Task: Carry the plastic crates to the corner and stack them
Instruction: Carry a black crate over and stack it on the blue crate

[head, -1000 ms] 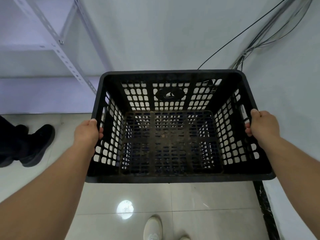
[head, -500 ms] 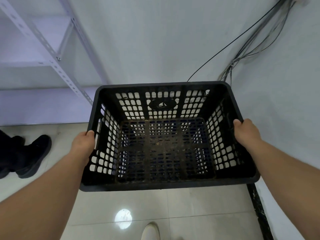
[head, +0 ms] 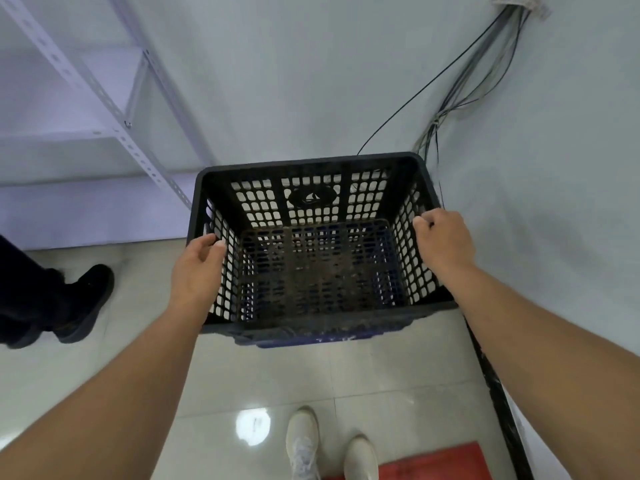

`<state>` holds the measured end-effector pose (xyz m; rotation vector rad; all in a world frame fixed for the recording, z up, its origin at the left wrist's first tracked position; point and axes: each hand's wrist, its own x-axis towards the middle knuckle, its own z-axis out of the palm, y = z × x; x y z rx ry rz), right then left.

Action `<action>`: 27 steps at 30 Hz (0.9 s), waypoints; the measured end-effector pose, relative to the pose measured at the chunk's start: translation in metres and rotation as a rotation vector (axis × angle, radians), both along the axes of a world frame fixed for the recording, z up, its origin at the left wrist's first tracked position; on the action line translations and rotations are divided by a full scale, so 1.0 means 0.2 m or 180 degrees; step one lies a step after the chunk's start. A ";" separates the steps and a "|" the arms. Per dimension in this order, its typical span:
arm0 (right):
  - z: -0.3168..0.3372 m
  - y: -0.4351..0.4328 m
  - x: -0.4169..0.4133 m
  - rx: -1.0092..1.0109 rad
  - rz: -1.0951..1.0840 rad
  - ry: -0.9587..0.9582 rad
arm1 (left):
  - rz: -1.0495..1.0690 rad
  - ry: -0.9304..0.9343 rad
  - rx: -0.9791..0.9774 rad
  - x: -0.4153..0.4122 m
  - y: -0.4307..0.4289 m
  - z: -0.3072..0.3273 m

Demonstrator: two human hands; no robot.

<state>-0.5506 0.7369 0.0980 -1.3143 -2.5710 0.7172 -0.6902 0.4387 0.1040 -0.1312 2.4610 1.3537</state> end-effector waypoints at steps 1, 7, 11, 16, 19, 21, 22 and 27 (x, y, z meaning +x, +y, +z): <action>0.03 -0.04 0.04 -0.0042 0.0030 0.0037 | -0.0050 -0.0026 0.0038 0.05 -0.01 0.02; 0.19 -0.27 0.29 -0.0254 -0.0101 0.0128 | -0.0155 -0.0248 0.0360 0.38 -0.04 0.18; 0.30 -0.42 0.47 -0.0386 -0.0267 0.0262 | -0.0338 -0.0242 0.0457 0.51 -0.09 0.26; 0.39 -0.64 0.72 -0.0386 -0.0648 0.0407 | -0.0795 -0.0369 0.0620 0.66 -0.16 0.31; 0.44 -0.79 0.85 -0.0356 -0.0934 0.0454 | -0.1146 -0.0375 0.0644 0.75 -0.21 0.34; 0.45 -0.88 0.94 -0.0393 -0.1112 0.0517 | -0.1346 -0.0365 0.0665 0.81 -0.24 0.37; 0.46 -0.93 0.99 -0.0419 -0.1219 0.0562 | -0.1440 -0.0341 0.0661 0.83 -0.25 0.38; 0.47 -1.09 1.25 -0.0539 -0.1678 0.0698 | -0.1859 -0.0340 0.0659 0.99 -0.27 0.41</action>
